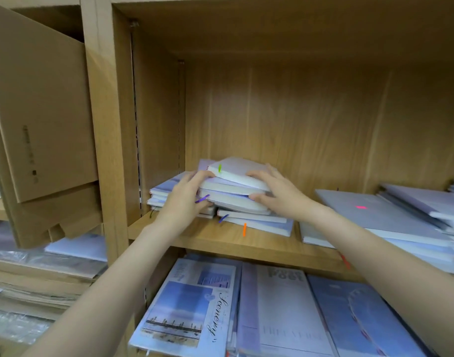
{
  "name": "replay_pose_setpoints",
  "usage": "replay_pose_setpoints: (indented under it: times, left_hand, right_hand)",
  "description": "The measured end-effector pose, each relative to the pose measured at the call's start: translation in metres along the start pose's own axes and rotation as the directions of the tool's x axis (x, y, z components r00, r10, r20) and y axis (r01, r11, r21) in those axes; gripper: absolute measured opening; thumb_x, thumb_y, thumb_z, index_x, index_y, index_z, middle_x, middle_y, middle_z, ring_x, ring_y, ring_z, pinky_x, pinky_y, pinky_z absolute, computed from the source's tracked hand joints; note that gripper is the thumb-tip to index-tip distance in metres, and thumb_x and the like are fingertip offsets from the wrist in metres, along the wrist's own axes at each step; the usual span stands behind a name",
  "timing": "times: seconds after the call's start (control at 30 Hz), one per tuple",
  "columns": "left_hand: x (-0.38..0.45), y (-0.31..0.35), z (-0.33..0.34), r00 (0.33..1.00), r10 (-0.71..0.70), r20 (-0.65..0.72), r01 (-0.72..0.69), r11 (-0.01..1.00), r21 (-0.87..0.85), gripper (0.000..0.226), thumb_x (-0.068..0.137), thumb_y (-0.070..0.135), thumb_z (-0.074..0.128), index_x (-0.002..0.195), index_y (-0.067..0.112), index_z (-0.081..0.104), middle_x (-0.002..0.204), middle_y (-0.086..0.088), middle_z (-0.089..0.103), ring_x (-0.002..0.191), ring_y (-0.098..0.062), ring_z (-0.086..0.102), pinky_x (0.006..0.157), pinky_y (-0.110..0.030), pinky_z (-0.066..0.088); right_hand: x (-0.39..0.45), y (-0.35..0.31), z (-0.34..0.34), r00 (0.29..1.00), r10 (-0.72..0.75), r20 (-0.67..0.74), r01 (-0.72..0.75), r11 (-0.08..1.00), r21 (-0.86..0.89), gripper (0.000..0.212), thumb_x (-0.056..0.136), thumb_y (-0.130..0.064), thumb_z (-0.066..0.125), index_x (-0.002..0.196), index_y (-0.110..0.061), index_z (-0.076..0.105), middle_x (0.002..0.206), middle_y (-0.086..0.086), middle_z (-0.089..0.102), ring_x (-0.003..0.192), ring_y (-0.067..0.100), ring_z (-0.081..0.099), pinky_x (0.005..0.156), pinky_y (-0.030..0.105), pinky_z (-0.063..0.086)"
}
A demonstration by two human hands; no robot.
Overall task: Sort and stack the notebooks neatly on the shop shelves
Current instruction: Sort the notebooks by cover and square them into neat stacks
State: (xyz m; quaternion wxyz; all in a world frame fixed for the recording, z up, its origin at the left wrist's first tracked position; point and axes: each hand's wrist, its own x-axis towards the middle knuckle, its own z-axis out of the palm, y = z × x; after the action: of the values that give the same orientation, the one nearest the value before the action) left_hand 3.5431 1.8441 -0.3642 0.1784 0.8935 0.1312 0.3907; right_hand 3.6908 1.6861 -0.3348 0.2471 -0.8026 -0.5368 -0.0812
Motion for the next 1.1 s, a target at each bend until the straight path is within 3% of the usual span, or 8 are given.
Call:
replay_pose_setpoints:
  times: [0.1,0.17,0.27,0.43,0.63,0.8,0.97,1.1]
  left_hand:
    - [0.002,0.005,-0.001,0.996,-0.082,-0.031,0.081,0.995,-0.056,0.051,0.08,0.005,0.068,0.123,0.025,0.049,0.096,-0.004,0.059,0.083,-0.017,0.051,0.066,-0.02,0.036]
    - [0.004,0.013,0.001,0.994,-0.1,-0.034,0.097,0.992,-0.083,0.051,0.079,0.006,0.07,0.122,0.025,0.051,0.086,0.002,0.054,0.076,-0.011,0.048,0.061,-0.015,0.034]
    - [0.004,0.028,0.009,0.995,-0.1,-0.009,0.098,0.985,-0.143,0.049,0.077,0.006,0.072,0.119,0.025,0.054,0.094,-0.001,0.057,0.089,-0.014,0.055,0.073,-0.019,0.044]
    - [0.002,0.046,0.02,0.996,-0.082,0.047,0.094,0.922,-0.375,0.047,0.075,-0.004,0.072,0.116,0.015,0.057,0.092,-0.005,0.059,0.075,-0.001,0.059,0.062,-0.001,0.043]
    - [-0.013,0.035,0.031,0.987,-0.132,0.093,0.161,0.775,-0.612,0.044,0.079,-0.002,0.068,0.099,0.034,0.051,0.09,-0.001,0.069,0.086,-0.01,0.066,0.079,-0.022,0.051]
    - [-0.01,0.029,0.031,0.969,-0.234,0.078,0.24,0.814,-0.529,0.045,0.085,-0.005,0.058,0.11,0.03,0.04,0.102,-0.005,0.064,0.098,-0.014,0.062,0.079,-0.02,0.046]
    - [-0.015,0.025,0.027,0.961,-0.24,0.139,0.274,0.749,-0.603,0.049,0.088,-0.015,0.045,0.126,0.014,0.041,0.105,-0.002,0.058,0.102,-0.016,0.059,0.084,-0.019,0.047]
    - [-0.015,0.03,0.034,0.967,-0.212,0.143,0.256,0.788,-0.56,0.054,0.086,-0.013,0.05,0.134,0.01,0.039,0.116,-0.007,0.053,0.106,-0.018,0.056,0.086,-0.017,0.046]
  right_hand:
    - [-0.006,0.005,0.003,0.994,0.095,0.055,-0.103,0.982,0.158,0.082,0.073,-0.051,0.071,0.142,-0.04,0.026,0.151,0.013,0.019,0.137,0.026,0.025,0.111,0.04,0.029]
    - [-0.008,0.007,0.004,0.995,0.1,-0.013,-0.098,0.991,0.095,0.09,0.07,-0.033,0.079,0.143,-0.036,0.026,0.151,0.012,0.021,0.139,0.026,0.023,0.111,0.037,0.028]
    - [-0.012,0.013,-0.005,0.989,0.125,-0.081,-0.121,0.991,0.051,0.082,0.073,-0.013,0.077,0.141,-0.029,0.033,0.14,0.011,0.033,0.13,0.027,0.034,0.096,0.026,0.033]
    - [-0.033,0.021,-0.026,0.982,0.165,-0.097,-0.165,0.986,0.008,0.076,0.074,-0.009,0.075,0.138,-0.028,0.039,0.126,0.009,0.04,0.123,0.027,0.038,0.093,0.024,0.03]
    - [-0.058,0.014,-0.036,0.982,0.13,-0.14,-0.139,0.989,-0.057,0.071,0.073,-0.016,0.078,0.133,-0.031,0.043,0.122,-0.001,0.034,0.114,0.018,0.038,0.088,0.022,0.029]
    - [-0.042,0.006,-0.028,0.985,0.151,-0.089,-0.158,0.985,-0.072,0.07,0.074,-0.024,0.077,0.133,-0.029,0.039,0.125,0.002,0.032,0.098,0.018,0.041,0.083,0.025,0.035]
    - [-0.041,0.016,-0.032,0.986,0.16,-0.046,-0.161,0.987,-0.018,0.067,0.079,-0.023,0.073,0.136,-0.028,0.038,0.134,0.007,0.035,0.113,0.021,0.041,0.089,0.023,0.03]
    - [-0.057,0.023,-0.05,0.984,0.178,-0.01,-0.178,0.981,-0.074,0.069,0.079,-0.027,0.072,0.138,-0.025,0.036,0.135,0.006,0.041,0.117,0.019,0.042,0.09,0.025,0.033]
